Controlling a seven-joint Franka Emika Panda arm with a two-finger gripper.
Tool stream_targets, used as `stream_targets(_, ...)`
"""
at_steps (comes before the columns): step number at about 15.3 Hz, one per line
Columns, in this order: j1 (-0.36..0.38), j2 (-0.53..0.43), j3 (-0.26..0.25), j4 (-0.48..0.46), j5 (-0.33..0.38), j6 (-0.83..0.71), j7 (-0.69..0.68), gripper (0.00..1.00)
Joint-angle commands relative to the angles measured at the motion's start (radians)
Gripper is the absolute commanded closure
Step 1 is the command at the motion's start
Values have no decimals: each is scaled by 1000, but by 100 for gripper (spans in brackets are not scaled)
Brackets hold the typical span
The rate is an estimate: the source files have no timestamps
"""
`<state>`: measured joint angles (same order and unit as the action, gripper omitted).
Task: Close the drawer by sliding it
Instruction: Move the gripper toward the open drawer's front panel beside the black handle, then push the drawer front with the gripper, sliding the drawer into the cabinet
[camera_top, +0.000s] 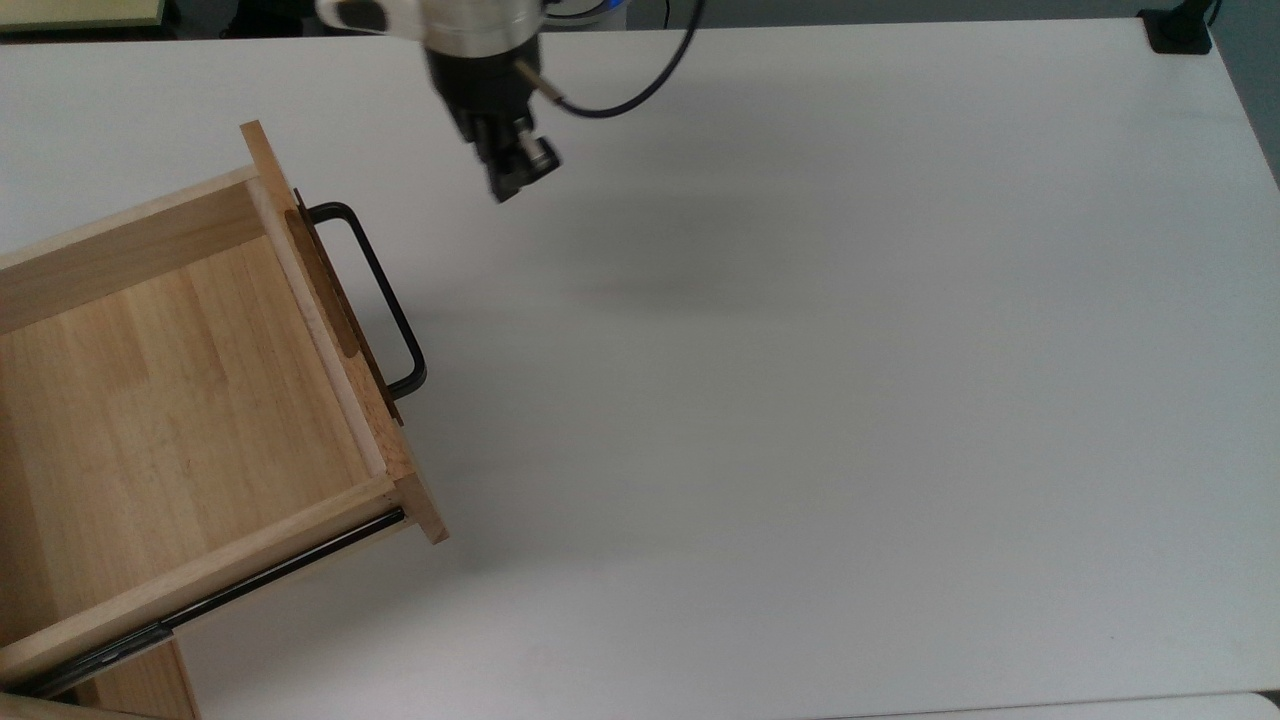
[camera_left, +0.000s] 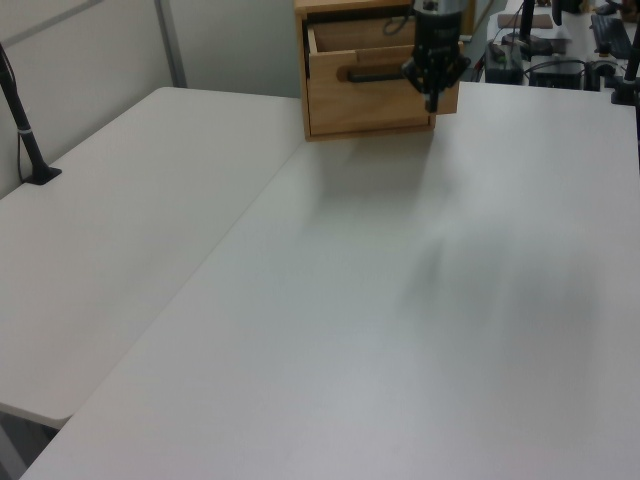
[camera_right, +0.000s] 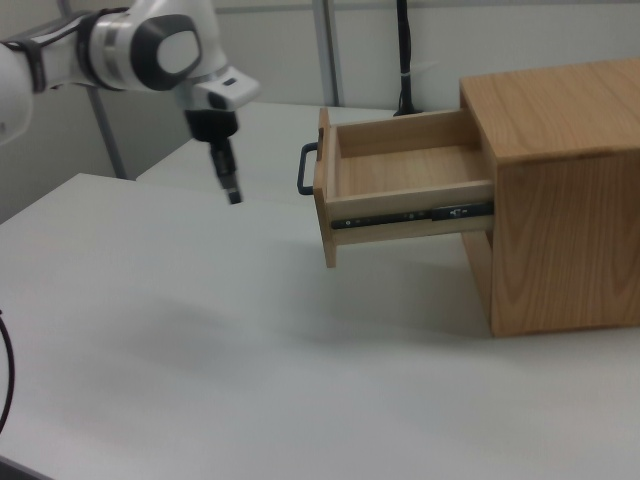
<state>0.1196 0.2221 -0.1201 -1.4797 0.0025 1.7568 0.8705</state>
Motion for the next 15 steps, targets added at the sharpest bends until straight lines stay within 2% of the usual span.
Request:
stream_targets(1,8,80,-72,101,-10,71,27,100)
stream_targets(4,3,117,-118,105,-24,187,59,100)
stream_targets(7,0,152,-133,105,-56,265,62,100)
stream_targets(10,-1,178,-187,102,-55,367,77,100)
stream_targets(15,-58,229,-234,99,-59,634,94,100)
